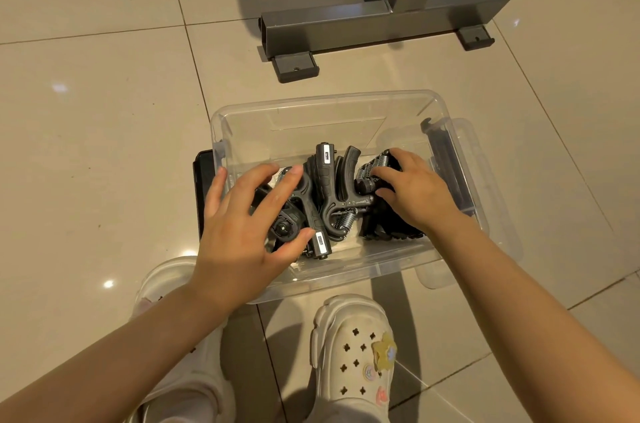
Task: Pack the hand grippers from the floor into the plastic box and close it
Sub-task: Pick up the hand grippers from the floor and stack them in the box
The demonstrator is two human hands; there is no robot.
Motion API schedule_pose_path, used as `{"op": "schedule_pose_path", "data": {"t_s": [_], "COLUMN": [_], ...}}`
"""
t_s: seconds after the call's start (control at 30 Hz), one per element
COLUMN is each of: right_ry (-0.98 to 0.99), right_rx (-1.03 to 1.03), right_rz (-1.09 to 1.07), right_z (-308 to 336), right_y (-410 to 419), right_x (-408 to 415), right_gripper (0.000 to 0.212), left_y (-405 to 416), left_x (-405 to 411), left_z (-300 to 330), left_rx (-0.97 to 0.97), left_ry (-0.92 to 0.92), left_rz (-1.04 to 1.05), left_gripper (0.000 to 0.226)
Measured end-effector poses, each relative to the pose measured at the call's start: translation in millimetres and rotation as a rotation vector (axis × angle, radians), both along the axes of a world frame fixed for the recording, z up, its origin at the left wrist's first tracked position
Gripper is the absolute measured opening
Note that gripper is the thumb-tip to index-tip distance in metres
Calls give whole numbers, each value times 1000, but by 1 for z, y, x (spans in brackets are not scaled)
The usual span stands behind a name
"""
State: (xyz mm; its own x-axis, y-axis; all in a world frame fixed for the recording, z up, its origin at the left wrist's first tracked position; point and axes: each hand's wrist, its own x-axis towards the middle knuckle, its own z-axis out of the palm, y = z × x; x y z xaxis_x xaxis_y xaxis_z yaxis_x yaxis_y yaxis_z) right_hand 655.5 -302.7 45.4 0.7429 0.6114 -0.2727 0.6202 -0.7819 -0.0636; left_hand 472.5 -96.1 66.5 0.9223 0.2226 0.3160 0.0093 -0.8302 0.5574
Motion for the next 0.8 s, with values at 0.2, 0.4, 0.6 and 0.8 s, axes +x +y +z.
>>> {"op": "schedule_pose_path", "data": {"t_s": [0.2, 0.4, 0.6, 0.8], "right_ry": [109, 438, 688, 863], "right_rx": [195, 474, 402, 581], "right_rz": [-58, 89, 161, 198], "right_z": [16, 56, 44, 66], "right_y": [1, 44, 74, 67], "right_x": [-5, -47, -62, -63], "right_gripper": [46, 74, 99, 99], "left_y": [-2, 10, 22, 27], "left_x": [1, -5, -17, -13], "left_z": [2, 14, 44, 66], "left_rx": [-119, -446, -736, -907], "left_ry": [-33, 75, 118, 47], "left_rz": [28, -42, -158, -299], "left_gripper": [64, 84, 89, 94]}}
